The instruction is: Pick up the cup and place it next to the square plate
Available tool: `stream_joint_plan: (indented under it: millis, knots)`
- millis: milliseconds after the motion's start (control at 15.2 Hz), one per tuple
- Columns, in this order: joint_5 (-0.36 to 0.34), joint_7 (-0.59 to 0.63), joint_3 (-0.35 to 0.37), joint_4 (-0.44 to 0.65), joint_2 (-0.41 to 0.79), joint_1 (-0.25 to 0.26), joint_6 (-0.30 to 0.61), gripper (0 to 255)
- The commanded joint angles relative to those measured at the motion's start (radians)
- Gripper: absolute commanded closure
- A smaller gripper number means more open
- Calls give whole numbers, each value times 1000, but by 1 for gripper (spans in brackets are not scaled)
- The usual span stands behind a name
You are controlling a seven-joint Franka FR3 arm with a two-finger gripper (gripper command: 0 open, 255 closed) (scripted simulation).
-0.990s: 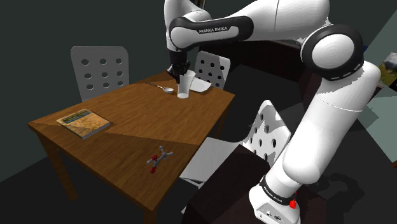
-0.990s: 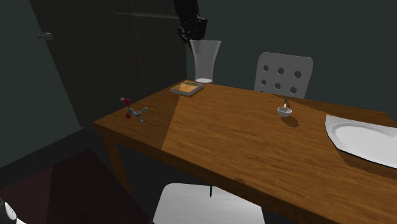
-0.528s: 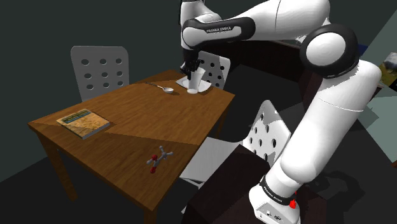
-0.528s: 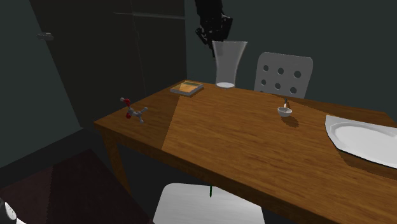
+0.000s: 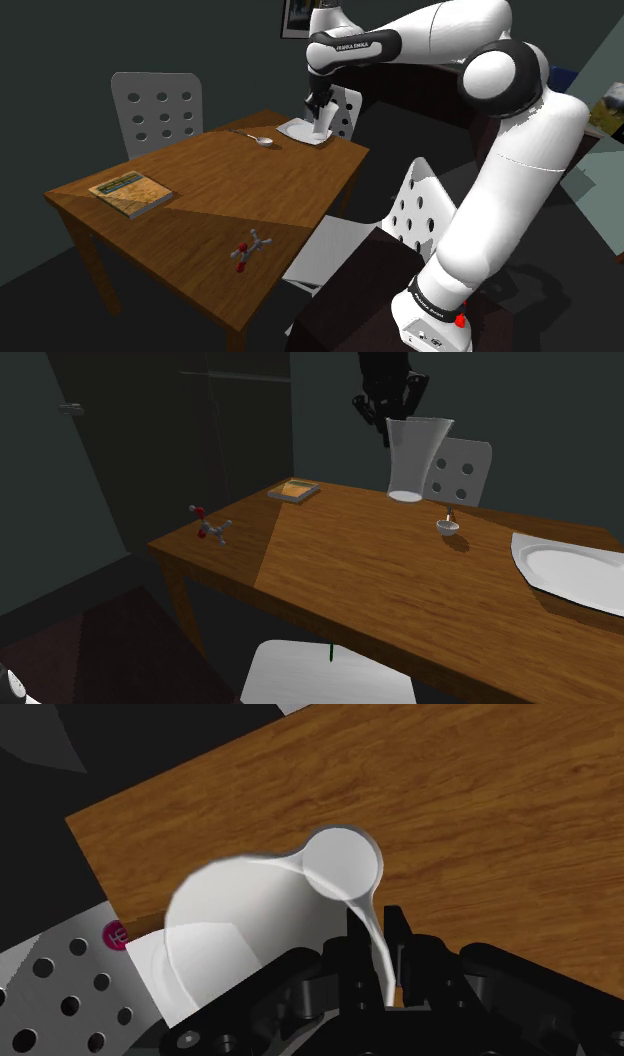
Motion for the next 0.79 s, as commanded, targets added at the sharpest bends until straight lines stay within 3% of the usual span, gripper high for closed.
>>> stream_joint_plan:
  millis: [0,726]
  knots:
    - [6,-45,-17,27,24,-25,9,255]
    - [64,-286,-92,281,213,-170,-2,255]
